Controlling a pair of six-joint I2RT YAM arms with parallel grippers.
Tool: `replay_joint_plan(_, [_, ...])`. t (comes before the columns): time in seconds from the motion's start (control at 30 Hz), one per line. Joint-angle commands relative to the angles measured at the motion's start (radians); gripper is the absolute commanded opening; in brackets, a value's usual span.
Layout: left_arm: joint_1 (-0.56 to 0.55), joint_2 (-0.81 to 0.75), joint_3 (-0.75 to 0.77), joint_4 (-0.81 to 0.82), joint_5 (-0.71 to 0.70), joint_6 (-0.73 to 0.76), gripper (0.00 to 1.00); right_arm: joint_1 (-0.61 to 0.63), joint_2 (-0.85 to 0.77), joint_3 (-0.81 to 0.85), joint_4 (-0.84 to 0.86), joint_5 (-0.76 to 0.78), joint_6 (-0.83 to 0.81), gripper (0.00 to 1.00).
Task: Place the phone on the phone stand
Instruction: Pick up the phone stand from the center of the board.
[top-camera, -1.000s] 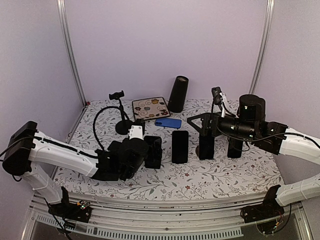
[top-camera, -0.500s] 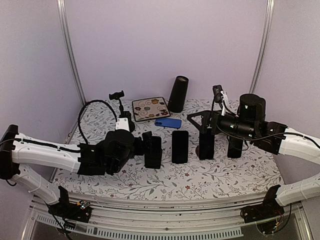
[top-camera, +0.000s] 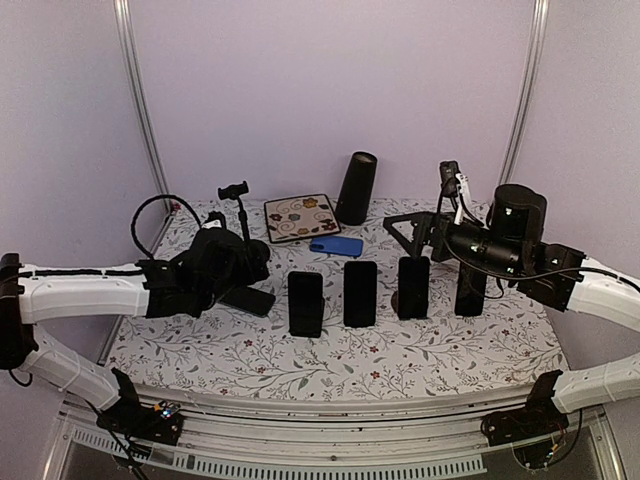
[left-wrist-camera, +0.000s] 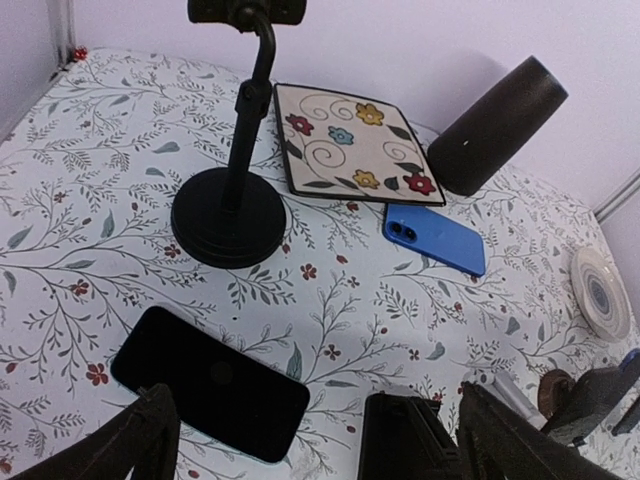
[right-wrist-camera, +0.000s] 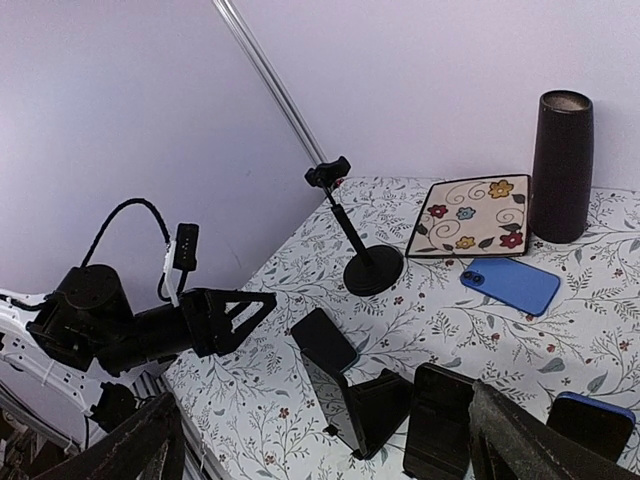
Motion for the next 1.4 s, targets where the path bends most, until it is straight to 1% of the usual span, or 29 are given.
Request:
replay_joint_plan(0.0, [0.118,0.049,0.127,-0.046,0.124,0.064,0.97,0.001,-0.037,-0.015,0.015,0.023,-0.008,0.99])
replay_joint_plan(0.13, [0.206,0.113,0.221,-0.064,0.174,0.116,0.97,0.001,-0.063,-0.019,-0.008,0.034,-0.011,0.99])
replay_joint_plan(0.3, [0.323,0.178,0.304,-0.079,0.254,0.137,0.97,0.0,-0.109,-0.029,-0.041,0.048,-0.011,0.99])
replay_joint_plan(0.47, [0.395,0.205,0.368,-0.087,0.298,0.165,0.97,0.001,-0.16,-0.046,-0.062,0.067,-0.01,0.99])
replay_joint_plan(0.7, [0.482,0.232,0.427,-0.088,0.377,0.16,0.97,0.0,-0.196,-0.065,-0.074,0.07,0.004,0.99])
replay_joint_plan(0.87, [0.521,0.267,0.48,-0.088,0.456,0.159,0.92,0.001,-0.212,-0.065,-0.086,0.073,0.003,0.99])
replay_joint_plan(0.97, [0.536,0.292,0.509,-0.096,0.475,0.16,0.88,0.001,-0.218,-0.07,-0.09,0.076,0.003,0.99])
replay_joint_plan(1.13, [0.556,0.34,0.561,-0.104,0.505,0.159,0.86,0.001,-0.23,-0.073,-0.099,0.078,0.005,0.99])
replay_joint_plan(1.23, [0.554,0.37,0.58,-0.095,0.545,0.171,0.81,0.001,-0.24,-0.077,-0.102,0.09,0.007,0.99])
replay_joint_plan(1.37, [0.531,0.402,0.581,-0.102,0.515,0.202,0.8,0.001,-0.245,-0.081,-0.105,0.096,0.006,0.99])
